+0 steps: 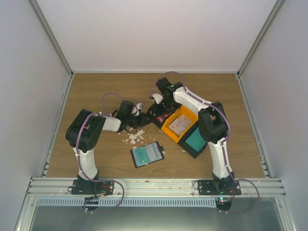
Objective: Put the credit cards into the card holder
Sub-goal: Pick up the credit card from the storage box.
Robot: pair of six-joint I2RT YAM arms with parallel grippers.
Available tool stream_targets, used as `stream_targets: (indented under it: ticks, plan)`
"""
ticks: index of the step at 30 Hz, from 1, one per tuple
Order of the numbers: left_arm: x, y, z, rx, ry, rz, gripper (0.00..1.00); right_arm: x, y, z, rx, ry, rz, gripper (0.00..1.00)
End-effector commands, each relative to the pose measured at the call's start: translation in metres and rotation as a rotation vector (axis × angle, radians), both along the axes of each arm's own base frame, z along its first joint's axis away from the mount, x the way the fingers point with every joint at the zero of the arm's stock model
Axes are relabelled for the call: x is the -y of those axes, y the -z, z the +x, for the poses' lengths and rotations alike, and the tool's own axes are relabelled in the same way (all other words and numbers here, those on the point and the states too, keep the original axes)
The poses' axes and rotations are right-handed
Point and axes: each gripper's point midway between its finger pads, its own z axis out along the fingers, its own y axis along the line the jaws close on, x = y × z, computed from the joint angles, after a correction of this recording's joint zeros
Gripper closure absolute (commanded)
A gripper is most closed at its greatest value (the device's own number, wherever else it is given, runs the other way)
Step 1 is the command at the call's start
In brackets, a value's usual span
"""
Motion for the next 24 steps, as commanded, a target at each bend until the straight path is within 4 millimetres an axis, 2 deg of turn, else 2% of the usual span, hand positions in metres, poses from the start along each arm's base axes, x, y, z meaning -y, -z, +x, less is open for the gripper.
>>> stream_targets:
  ticks: [1, 8, 16, 20, 24]
  plan:
    - [-0.003, 0.014, 0.005, -0.012, -0.033, 0.039, 0.72, -0.008, -0.01, -0.021, -0.043, -0.029, 0.044, 0.6]
    - [-0.003, 0.013, 0.005, -0.01, -0.033, 0.038, 0.72, -0.005, -0.005, -0.021, -0.037, -0.029, 0.024, 0.58]
    - [-0.006, 0.009, 0.004, -0.001, -0.043, 0.046, 0.72, -0.007, 0.009, -0.017, 0.005, -0.058, -0.043, 0.46]
    - [-0.017, 0.013, 0.004, -0.011, -0.094, 0.08, 0.76, -0.01, 0.015, -0.015, 0.031, -0.078, -0.078, 0.47]
    - [-0.026, 0.004, 0.007, 0.015, -0.122, 0.073, 0.76, -0.014, 0.019, -0.018, 0.036, -0.103, -0.088, 0.5]
